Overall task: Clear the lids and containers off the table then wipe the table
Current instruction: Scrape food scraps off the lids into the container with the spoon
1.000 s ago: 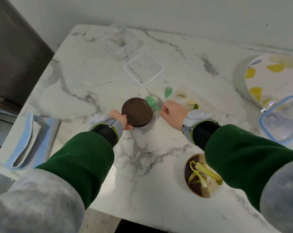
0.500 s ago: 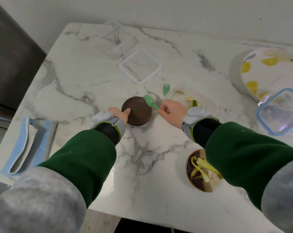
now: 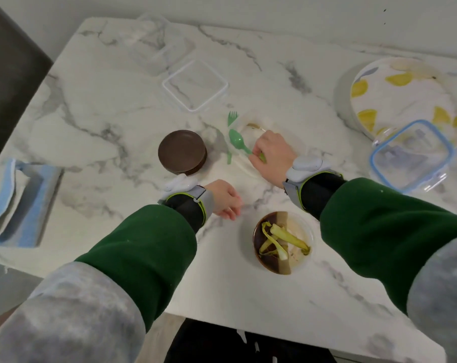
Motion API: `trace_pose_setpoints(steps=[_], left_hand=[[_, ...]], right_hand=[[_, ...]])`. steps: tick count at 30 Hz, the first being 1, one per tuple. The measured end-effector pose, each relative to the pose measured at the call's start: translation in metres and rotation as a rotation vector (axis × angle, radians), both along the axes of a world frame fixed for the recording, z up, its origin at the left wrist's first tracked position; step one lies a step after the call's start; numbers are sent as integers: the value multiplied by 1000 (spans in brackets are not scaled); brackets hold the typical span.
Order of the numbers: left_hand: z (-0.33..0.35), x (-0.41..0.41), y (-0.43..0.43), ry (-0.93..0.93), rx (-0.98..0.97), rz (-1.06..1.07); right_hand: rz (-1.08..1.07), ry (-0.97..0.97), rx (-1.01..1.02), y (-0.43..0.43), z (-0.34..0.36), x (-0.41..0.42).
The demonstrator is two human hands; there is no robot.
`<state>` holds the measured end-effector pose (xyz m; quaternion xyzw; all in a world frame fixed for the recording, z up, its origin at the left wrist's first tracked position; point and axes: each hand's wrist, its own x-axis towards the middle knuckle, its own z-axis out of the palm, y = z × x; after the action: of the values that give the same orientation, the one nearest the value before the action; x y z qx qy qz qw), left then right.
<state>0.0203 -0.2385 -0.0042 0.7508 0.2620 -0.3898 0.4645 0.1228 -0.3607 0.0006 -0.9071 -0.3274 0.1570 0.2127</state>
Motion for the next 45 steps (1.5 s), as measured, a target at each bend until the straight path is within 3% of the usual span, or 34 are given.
trace_pose_setpoints(steps=[7,24,39,45], left_hand=[[-18,-3,-39,86,22,-105],[-21,1,-56,80,104,-76],[41,7,28,-54,38,221],[58,13,40,-101,17,306]], right_hand=[[6,31,-50,-27,-11,0],[25,167,-73,-36,0,-4],[-100,328,-45,-28,14,-12],[-207,427,63,-24,24,-15]])
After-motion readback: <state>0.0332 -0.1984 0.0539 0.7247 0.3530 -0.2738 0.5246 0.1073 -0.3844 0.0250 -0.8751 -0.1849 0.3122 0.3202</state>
